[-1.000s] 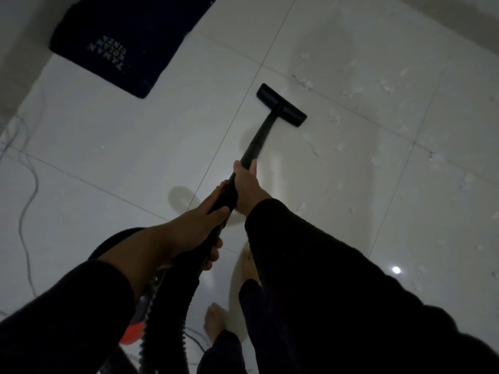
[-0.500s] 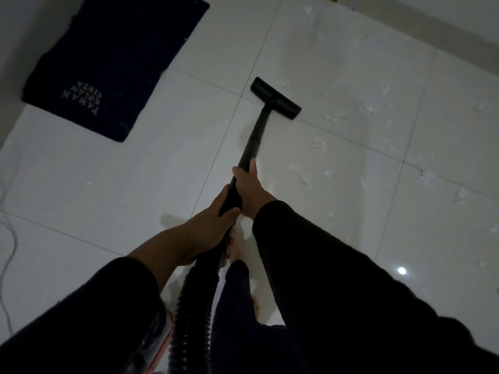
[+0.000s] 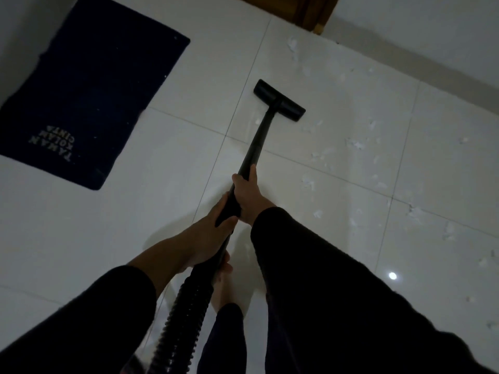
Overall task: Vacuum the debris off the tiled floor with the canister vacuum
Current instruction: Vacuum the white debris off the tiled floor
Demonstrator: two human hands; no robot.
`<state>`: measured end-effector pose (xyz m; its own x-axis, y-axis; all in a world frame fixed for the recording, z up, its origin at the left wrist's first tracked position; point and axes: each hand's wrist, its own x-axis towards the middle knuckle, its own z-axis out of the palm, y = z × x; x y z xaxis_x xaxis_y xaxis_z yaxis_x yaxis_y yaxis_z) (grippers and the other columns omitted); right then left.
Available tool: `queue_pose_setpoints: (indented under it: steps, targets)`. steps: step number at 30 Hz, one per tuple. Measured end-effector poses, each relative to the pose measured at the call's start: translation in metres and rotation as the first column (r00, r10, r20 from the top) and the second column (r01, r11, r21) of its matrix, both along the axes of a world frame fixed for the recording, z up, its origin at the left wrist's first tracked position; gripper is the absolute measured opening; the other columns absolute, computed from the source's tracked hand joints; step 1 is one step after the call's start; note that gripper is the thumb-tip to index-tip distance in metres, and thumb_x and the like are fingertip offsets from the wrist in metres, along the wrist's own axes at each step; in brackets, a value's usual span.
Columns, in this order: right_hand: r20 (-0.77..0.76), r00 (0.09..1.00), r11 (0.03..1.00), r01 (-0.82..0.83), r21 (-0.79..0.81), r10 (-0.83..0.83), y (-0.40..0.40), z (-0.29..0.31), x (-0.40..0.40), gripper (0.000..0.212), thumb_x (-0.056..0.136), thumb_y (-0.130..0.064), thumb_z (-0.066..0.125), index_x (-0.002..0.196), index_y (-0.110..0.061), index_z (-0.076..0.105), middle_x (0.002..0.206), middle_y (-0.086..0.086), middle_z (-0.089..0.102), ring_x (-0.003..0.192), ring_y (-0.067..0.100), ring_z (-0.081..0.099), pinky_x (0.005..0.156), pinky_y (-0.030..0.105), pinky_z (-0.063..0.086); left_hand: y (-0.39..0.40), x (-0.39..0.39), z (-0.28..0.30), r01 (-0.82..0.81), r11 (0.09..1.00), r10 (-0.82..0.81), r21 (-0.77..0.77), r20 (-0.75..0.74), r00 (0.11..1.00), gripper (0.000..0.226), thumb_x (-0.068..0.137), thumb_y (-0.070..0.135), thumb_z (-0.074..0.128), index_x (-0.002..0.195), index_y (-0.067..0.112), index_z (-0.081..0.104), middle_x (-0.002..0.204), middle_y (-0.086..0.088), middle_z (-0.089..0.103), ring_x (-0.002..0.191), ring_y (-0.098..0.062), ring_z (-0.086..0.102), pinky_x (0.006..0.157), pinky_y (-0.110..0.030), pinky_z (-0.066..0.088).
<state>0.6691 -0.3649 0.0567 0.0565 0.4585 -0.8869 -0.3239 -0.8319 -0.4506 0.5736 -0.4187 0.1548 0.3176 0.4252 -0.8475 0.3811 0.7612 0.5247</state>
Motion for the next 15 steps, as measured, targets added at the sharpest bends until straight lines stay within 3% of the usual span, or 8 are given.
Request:
queue_pose_setpoints:
  steps: [8, 15]
  targets:
    - [0.010, 0.999, 0.999, -0.036, 0.024, 0.036, 0.097, -0.013, 0.041, 0.070, 0.098, -0.017, 0.041, 0.149, -0.047, 0.003, 0.076, 0.006, 0.047, 0.054, 0.016, 0.045, 0.052, 0.031, 0.046, 0.086, 0.040, -0.017, -0.100, 0.995, 0.100, 0.019, -0.010, 0.995, 0.049, 0.100, 0.037, 0.038, 0.144, 0.047, 0.018, 0.061, -0.013, 0.059, 0.046, -0.019, 0.059, 0.045, -0.029, 0.051]
    - [0.079, 0.990, 0.992, -0.121, 0.028, 0.118, 0.187, -0.021, 0.090, 0.071, 0.097, -0.016, 0.041, 0.149, -0.047, 0.004, 0.082, 0.007, 0.050, 0.060, 0.017, 0.044, 0.070, 0.038, 0.048, 0.166, 0.093, -0.026, -0.201, 0.978, 0.200, 0.050, 0.012, 0.980, 0.043, 0.100, 0.034, 0.037, 0.137, 0.055, 0.025, 0.062, -0.012, 0.055, 0.044, -0.019, 0.053, 0.044, -0.029, 0.047]
